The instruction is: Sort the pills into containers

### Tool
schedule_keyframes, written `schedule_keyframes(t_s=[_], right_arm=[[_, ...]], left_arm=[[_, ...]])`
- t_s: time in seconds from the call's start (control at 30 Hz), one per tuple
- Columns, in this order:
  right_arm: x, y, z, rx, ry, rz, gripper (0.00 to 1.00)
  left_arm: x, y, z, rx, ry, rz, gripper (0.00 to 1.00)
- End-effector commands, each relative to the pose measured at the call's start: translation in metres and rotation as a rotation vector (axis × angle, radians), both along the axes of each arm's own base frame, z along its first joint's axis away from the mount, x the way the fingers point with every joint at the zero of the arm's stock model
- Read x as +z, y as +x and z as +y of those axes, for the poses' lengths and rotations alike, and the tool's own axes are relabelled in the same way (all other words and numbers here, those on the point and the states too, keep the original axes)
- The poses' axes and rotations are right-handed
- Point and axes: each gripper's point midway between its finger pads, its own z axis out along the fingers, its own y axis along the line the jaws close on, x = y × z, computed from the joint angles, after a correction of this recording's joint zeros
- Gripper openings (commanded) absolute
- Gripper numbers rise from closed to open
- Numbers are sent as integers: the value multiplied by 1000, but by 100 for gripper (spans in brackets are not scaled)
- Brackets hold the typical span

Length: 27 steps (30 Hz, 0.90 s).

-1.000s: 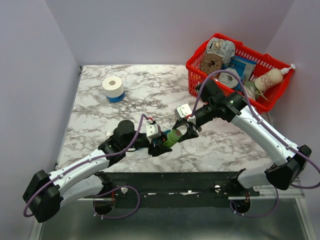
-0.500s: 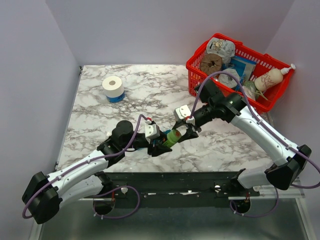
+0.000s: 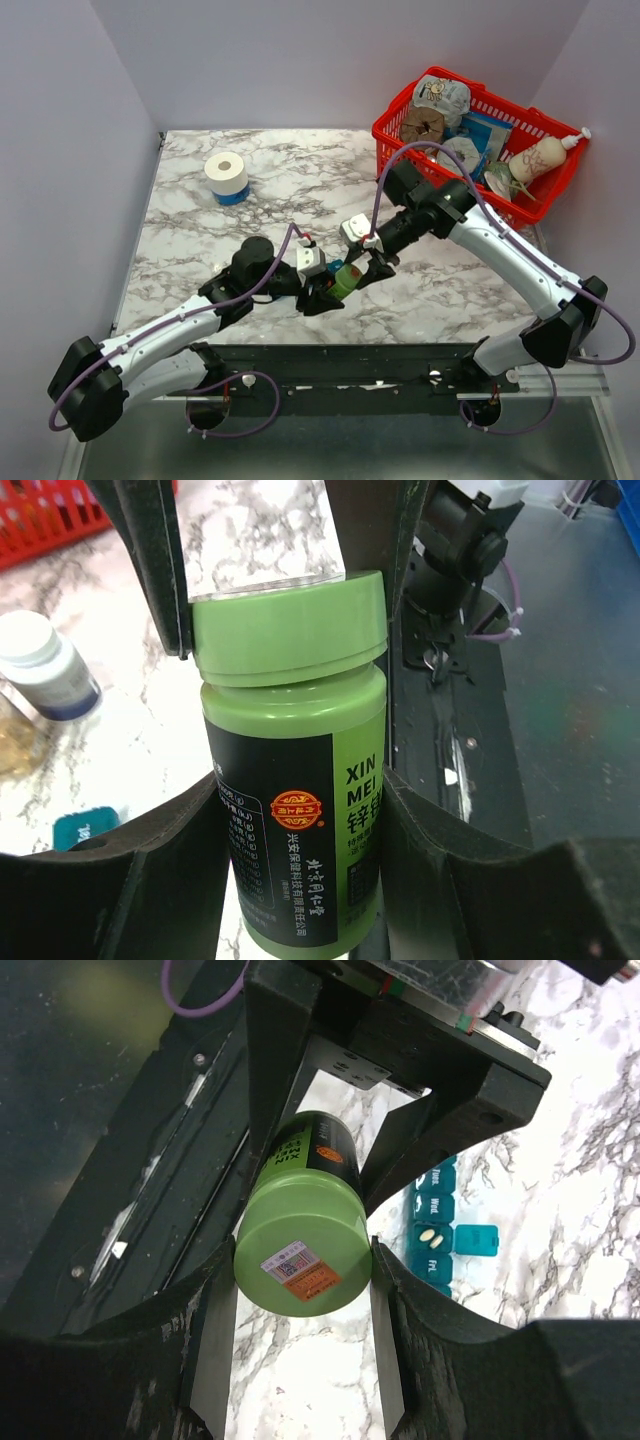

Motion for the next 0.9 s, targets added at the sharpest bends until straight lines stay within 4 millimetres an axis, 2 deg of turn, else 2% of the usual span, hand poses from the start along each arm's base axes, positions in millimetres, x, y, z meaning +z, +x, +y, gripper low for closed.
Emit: schedule_keyframes(t_s=[0.0, 0.1, 0.33, 0.37, 0.43, 0.47, 0.53, 0.63, 0.73, 0.87], right_arm=[[-16, -17, -7, 89, -73, 9, 25], [-18, -12, -5, 81, -83, -53, 25], [0, 0, 10, -32, -10, -86, 24], [-3, -1, 10, -37, -10, -71, 24], [0, -5, 14, -41, 14, -36, 24], [-2, -7, 14, -42, 15, -17, 24], [-3, -10, 17, -56, 3, 46, 21], [-1, -20, 18, -46, -20, 150, 20], [-9, -27, 20, -55, -60, 261, 20], [-20, -12, 27, -224, -93, 318, 20]], left_arm=[[62, -8, -9, -94, -139, -138, 0], [66, -10, -10, -113, -137, -115, 0], [74, 1, -15, -37, -198, -20, 0], [85, 4, -14, -17, -246, -55, 0], [90, 5, -11, 11, -292, -64, 0], [99, 7, -9, 27, -327, -98, 0], [103, 11, -8, 48, -330, -155, 0], [100, 16, -3, 73, -298, -252, 0], [105, 24, 5, 132, -293, -343, 0], [116, 41, 13, 243, -302, -407, 0]])
